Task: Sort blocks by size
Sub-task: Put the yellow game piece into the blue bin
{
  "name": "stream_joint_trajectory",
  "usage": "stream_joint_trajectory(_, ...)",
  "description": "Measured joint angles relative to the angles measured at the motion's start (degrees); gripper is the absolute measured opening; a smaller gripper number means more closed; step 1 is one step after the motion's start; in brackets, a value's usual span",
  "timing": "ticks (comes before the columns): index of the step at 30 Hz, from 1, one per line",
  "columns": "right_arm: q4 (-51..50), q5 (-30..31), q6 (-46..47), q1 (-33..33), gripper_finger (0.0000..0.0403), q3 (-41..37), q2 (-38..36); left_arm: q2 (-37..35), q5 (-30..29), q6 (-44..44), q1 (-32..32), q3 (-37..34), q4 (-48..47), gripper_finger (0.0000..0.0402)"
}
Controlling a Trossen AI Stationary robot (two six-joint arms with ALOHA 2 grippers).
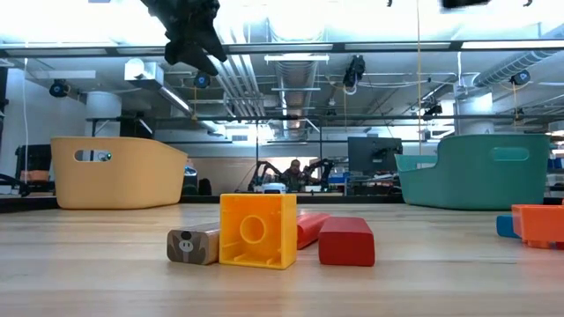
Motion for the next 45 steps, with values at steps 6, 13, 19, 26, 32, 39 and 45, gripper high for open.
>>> stream_joint_trajectory(6,10.5,2.7,24.4,22.4,0.0013,0.0,-0.4,0.0,0.0,1.9,0.0,0.0,1.2,0.0251)
stream_joint_trajectory(13,26.8,4.4,34.7,36.4,0.0012,-0.1,11.0,0.0,0.0,3.7,0.0,0.0,5.7,0.0251)
stream_joint_trajectory(19,36.2,-4.0,35.4,43.6,0.0012,-0.2,22.5,0.0,0.1,6.6,0.0,0.0,8.9,0.0251)
stream_joint_trajectory(26,31.9,-5.5,31.8,44.4,0.0012,-2.0,28.9,0.0,0.1,6.7,0.0,0.0,10.0,0.0251)
stream_joint_trajectory(32,32.1,-5.1,28.2,44.5,0.0012,-10.2,28.3,0.0,0.1,6.4,0.0,0.0,10.0,0.0251)
stream_joint_trajectory(39,38.8,-4.3,25.8,44.2,0.0012,-20.1,24.5,0.0,0.1,5.1,0.0,0.0,10.0,0.0251)
stream_joint_trajectory(45,41.1,-3.7,25.5,43.0,0.0012,-23.0,22.5,0.0,0.1,4.5,0.0,0.0,10.0,0.0251)
